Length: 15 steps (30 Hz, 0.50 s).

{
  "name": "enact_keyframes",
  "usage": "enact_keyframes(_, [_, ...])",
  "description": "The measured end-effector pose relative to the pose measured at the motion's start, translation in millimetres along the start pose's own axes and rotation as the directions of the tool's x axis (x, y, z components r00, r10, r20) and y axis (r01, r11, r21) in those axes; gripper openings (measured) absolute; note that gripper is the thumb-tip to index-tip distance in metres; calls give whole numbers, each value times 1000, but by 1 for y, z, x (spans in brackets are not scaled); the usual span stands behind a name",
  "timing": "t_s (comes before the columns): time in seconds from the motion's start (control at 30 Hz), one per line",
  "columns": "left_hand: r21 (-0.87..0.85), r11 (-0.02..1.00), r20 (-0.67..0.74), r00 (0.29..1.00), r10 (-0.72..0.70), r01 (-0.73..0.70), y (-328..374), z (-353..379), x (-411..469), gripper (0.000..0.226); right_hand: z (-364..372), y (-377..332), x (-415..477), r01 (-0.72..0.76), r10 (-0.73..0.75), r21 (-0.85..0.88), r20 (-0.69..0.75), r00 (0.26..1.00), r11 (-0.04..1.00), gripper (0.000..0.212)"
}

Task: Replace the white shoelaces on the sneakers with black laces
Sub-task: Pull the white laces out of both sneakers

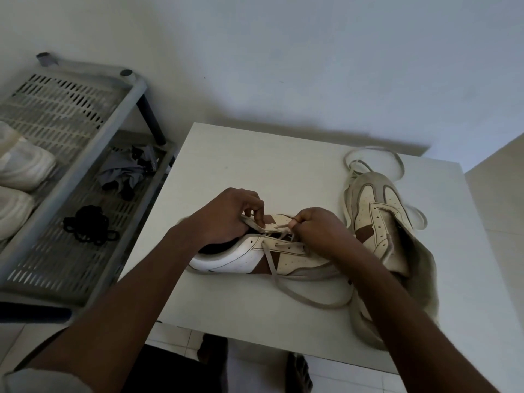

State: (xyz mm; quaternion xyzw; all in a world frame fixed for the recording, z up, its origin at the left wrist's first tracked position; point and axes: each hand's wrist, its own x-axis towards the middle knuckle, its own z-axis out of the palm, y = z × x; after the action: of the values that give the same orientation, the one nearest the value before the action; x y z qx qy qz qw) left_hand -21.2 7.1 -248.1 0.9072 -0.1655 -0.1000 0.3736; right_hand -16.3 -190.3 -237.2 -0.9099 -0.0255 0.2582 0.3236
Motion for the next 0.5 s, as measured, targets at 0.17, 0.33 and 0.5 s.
enact_keyframes(0.17, [13,1000,-23,1000,-15,15,-3,1,1,21,-1,3,-3,138,-142,-90,-31,989,986,11])
enact_keyframes(0.33, [76,997,-12,1000,-3,4,5,-4,0,24,14,0,-6,312,-342,-212,-122,932,926,11])
enact_keyframes(0.5, [108,989,79,991,-106,97,24,-23,-7,22,11,3,-4,329,-353,-173,-133,926,928,15])
